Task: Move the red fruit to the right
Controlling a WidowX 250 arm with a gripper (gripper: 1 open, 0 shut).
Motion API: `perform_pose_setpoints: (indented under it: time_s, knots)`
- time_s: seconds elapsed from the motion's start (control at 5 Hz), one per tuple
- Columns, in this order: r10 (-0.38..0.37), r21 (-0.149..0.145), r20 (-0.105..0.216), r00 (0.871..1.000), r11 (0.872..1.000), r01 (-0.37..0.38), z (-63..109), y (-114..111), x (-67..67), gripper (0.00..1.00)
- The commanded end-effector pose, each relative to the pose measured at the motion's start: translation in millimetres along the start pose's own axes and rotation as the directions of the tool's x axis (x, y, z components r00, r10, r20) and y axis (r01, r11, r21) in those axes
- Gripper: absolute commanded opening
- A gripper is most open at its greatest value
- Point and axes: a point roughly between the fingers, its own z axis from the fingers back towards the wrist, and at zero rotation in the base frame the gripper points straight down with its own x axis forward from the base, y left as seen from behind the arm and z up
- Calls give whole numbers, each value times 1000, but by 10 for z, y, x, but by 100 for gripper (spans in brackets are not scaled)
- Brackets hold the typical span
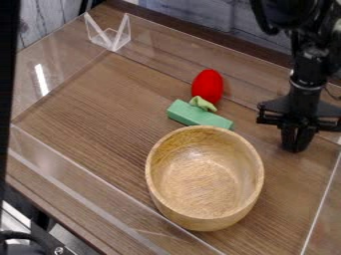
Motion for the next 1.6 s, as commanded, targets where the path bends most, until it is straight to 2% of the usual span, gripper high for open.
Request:
perform_pose_setpoints:
  time_s: [0.0,0.2,0.4,0.8,1.2,1.4]
  knots:
    - [-71,-29,32,997,997,72,116,-114,51,100]
    - [21,-28,46,999,999,-20,79,-193,41,100]
    - [131,-33,62,989,991,-129,49,-250,47,100]
    - [255,-38,79,964,967,-253,32,-88,-44,100]
    - [260,-39,88,961,965,-258,25,-65,108,100]
    - [265,-41,93,960,964,-263,19,34,207,100]
